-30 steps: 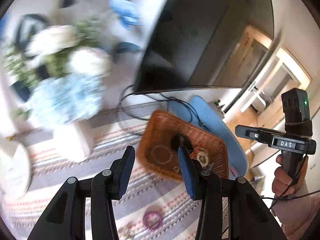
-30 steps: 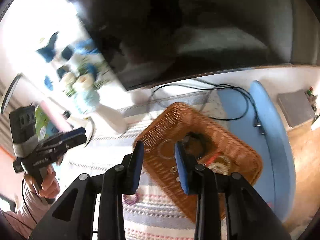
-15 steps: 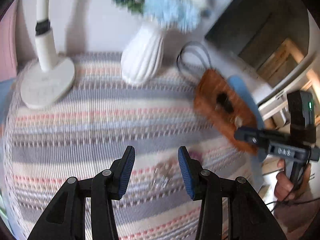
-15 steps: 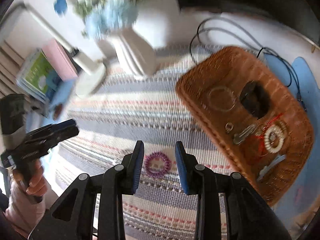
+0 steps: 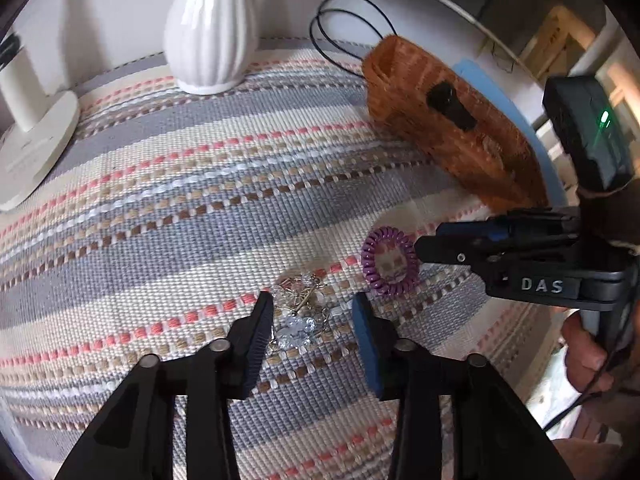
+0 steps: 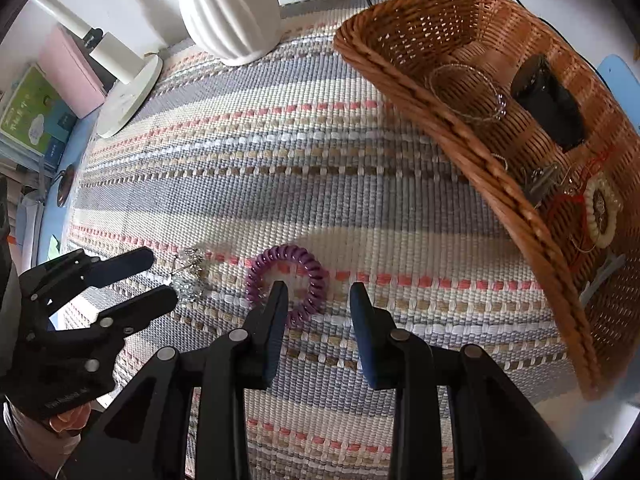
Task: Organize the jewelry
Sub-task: 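Grasp the last silver charms with the left tool while the right tool grasps the purple coil hair tie, then carry the charms into the basket with the left tool while the right tool drops the purple coil there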
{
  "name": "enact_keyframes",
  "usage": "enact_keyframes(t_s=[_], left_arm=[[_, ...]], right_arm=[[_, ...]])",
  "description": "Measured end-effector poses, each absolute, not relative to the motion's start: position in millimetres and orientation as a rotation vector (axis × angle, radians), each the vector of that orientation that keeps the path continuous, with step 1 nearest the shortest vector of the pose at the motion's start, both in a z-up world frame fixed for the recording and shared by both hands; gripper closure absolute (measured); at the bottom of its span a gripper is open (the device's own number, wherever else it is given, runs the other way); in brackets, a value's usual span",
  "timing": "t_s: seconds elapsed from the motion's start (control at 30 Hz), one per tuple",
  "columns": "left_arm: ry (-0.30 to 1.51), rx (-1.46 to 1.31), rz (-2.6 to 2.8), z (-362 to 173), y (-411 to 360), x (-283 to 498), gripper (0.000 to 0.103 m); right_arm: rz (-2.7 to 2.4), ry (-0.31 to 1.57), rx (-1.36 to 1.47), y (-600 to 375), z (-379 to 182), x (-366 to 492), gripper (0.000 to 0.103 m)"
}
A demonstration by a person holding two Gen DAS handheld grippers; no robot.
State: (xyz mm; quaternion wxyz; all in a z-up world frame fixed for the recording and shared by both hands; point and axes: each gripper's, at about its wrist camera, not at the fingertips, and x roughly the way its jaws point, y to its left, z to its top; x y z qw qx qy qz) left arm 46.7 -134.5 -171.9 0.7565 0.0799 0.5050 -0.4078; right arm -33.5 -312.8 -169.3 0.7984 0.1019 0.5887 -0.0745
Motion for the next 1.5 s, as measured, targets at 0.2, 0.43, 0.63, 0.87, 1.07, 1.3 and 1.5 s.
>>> enact_keyframes(t_s=[0.2,0.43,0.63,0.87,1.07,1.3,1.5], left_arm=[[1.097,0.204,-0.830,-186,-143,45,0.075],[1.094,0.166,-0.818,-192,-143,43,0.095],[1.161,-0.041,-0.891,-189,-124,50,0.095],[1.180,-0.403,-1.080,-162,-87,48,0.095],[1.096,-0.574,-1.257,-111,-67,44,0.095],[1.009,-0.559,-1.320,-62,-74,46,0.095],[0.968,-0.415,-1.366,-32,-116,58,0.095]], right_arm=[[-0.165,1.272,0.212,-312,-176,-28,0.068],[-0.178,1.272,0.106,-293,-185,-16,0.068],[-0.189,1.256,-0.051,-275,-190,-19,0.091],[-0.157,1.212,0.009,-283,-161,-45,0.091],[-0.156,1.144,0.070,-294,-123,-67,0.091],[-0.175,1.034,0.146,-311,-73,-85,0.091],[-0.264,0.950,0.184,-347,-36,-101,0.091]])
